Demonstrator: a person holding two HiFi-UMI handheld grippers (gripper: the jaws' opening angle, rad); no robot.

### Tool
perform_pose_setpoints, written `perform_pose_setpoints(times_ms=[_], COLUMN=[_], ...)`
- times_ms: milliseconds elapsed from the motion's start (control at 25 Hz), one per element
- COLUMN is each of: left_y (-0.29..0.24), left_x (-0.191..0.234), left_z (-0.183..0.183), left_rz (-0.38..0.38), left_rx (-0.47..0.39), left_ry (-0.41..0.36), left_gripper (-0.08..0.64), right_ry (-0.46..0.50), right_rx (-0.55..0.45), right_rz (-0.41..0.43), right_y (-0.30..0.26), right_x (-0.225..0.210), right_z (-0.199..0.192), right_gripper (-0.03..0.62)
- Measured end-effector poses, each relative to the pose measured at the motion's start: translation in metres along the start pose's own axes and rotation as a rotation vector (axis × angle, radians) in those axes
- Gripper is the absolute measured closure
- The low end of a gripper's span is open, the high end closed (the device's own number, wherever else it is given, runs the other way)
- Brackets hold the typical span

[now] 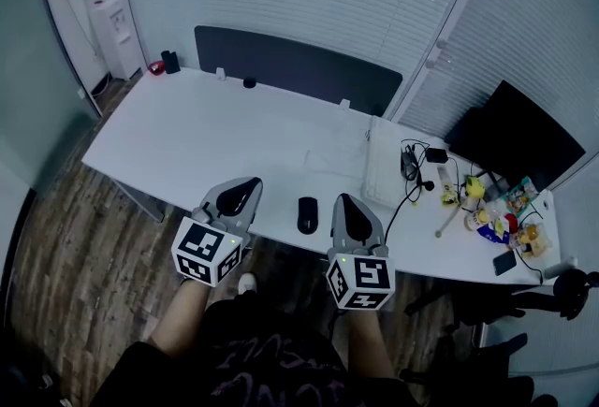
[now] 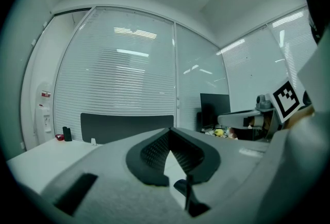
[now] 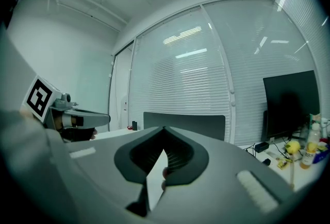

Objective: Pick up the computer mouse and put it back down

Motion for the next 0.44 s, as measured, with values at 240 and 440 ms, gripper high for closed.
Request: perform_pose_setpoints(times_ms=[240, 440], left_y=[0.000, -0.001], left_x=[-0.008, -0.013], left_z=[0.001, 0.004], left_rz=[-0.005, -0.008], left_rx=[0.007, -0.002], left_ry=[-0.001, -0.001], left_gripper=[0.558, 0.558], right_ry=[-0.002, 0.000], right_rx=[0.002, 0.003], right_rz=[-0.002, -0.002], right_y=[0.007, 0.011], right_x=[-0.003, -0.006], right_z=[-0.001, 0.000], right_gripper=[0.583, 0.583])
Point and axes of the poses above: the fingertips, and each gripper's own axes: y backward along the fingers, x to its left, z out of its top, the point moved 1 cm from there along y, backward along the fingers, and after that the axes turned 7 degrees about -y, right-handed, at the moved point
